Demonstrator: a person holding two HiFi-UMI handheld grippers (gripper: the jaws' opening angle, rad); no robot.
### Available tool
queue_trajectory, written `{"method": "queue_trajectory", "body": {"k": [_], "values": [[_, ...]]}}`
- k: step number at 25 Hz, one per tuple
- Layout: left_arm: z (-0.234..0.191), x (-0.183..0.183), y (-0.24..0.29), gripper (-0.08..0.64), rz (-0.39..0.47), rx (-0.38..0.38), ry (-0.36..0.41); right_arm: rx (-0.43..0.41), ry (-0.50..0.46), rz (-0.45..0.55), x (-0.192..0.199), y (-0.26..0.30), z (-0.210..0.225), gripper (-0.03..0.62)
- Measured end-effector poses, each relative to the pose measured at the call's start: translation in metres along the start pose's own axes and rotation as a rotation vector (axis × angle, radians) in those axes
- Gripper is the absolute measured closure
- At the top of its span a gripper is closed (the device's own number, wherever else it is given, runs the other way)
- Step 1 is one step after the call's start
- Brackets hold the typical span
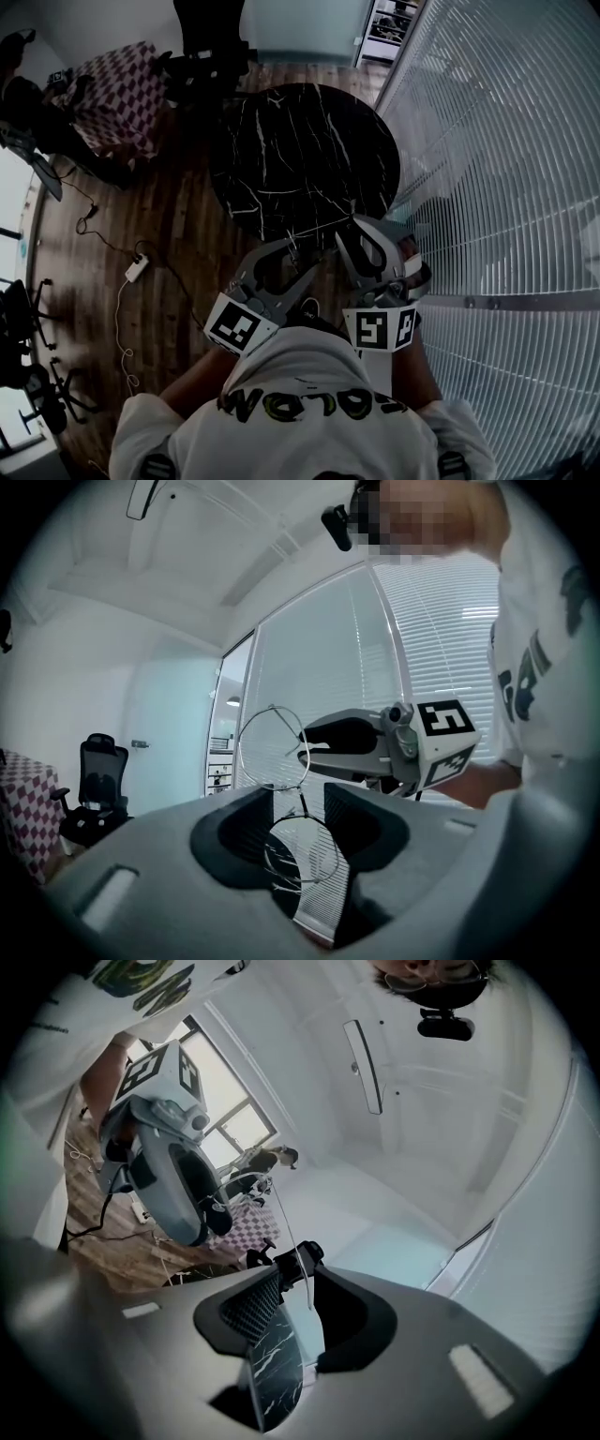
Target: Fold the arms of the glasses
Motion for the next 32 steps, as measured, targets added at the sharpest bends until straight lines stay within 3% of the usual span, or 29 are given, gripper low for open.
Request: {"method": "queue_trajectory", "body": {"k": [32], "values": [[-0.014, 0.007, -0.005, 0.383, -0.018, 0.004, 0.028, -0.141, -0.010, -0.043, 0.002, 0.021, -0.041, 0.476]]}}
Point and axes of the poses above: the fingertips, and each gripper's own axes: y forward along the fingers, z to its right, x out of its underside, the point moved 2 cm from there along -y, backward along the fingers, and after that the axes turned 15 degrees about -x, right-handed, at the moved point
